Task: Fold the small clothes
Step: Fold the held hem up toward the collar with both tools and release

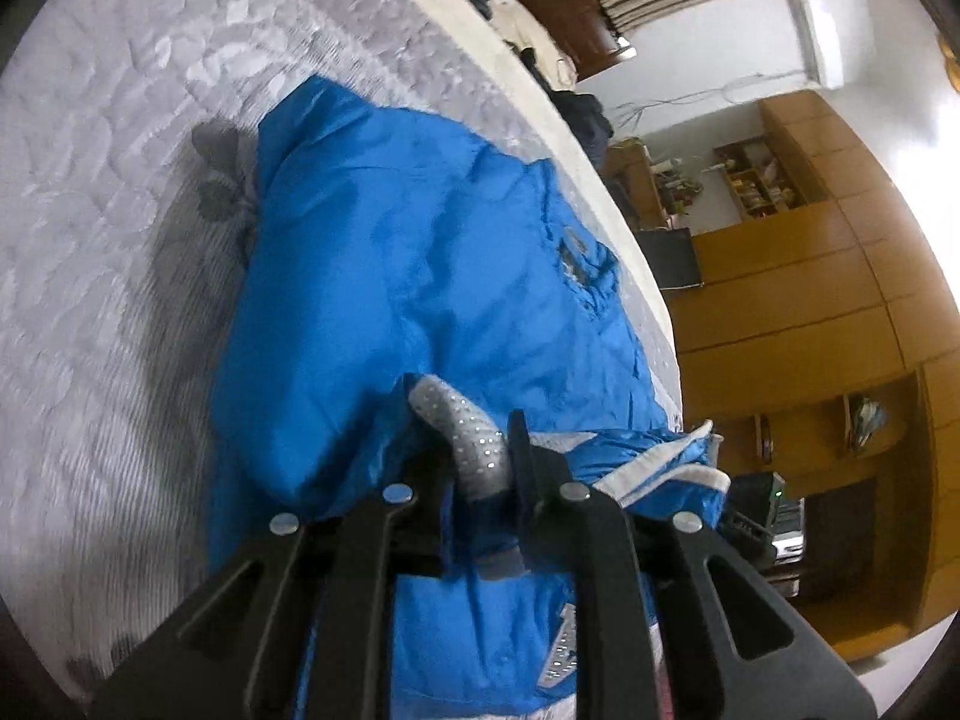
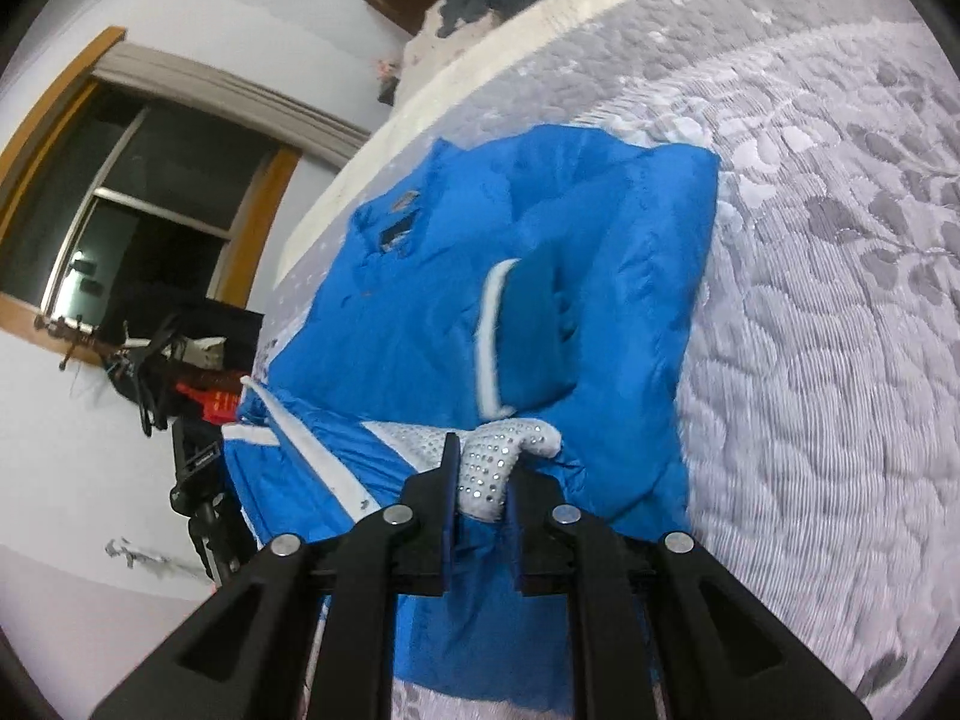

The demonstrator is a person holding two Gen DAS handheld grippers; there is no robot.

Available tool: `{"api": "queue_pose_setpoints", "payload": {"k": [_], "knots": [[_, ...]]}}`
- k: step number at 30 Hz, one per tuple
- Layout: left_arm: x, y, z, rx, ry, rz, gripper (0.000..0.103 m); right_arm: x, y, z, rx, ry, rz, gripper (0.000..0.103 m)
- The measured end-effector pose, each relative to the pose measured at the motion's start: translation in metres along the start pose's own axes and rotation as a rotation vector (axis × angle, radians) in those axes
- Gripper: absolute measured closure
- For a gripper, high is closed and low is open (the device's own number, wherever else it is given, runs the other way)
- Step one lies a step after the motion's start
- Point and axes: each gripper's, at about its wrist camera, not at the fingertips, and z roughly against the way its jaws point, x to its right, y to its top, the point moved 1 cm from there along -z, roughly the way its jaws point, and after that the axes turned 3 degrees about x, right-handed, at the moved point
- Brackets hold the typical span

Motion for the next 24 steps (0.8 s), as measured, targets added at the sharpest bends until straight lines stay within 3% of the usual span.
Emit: {"api": "queue_pose_setpoints", "payload": {"k": [7,11,17,18,20,24], "knots": [[-0.009,0.007,-0.010,-0.030,-0.033,0.023,0.087,0.012,0.009,-0.016,-0.031,0.012,-0.011,0.090],[-0.005,0.007,-0.003,-0.032,-0.055,0.017,0.081,0.005,0.008,-0.006,-0.032,0.023,0.014,0.081],[-0.002,0.003,0.013,-0.027,-0.085,-0.003,0.076,0.006,0.005,0.013,-0.045,0.085,-0.001,0.062],[-0.001,0.000,0.015,-0.026,-0.091,-0.005,0.075,0.006,0.004,0.017,-0.038,0.096,0.002,0.050],[0.000,0.000,0.025,-0.013,-0.103,-0.010,0.071,0.004,0.002,0.035,0.025,0.023,0.051,0.026],[0.000,-0.002,0.055,0.067,-0.071,-0.034,0.063,-0.009,-0.004,0.055,0.098,-0.046,0.148,0.026]]}}
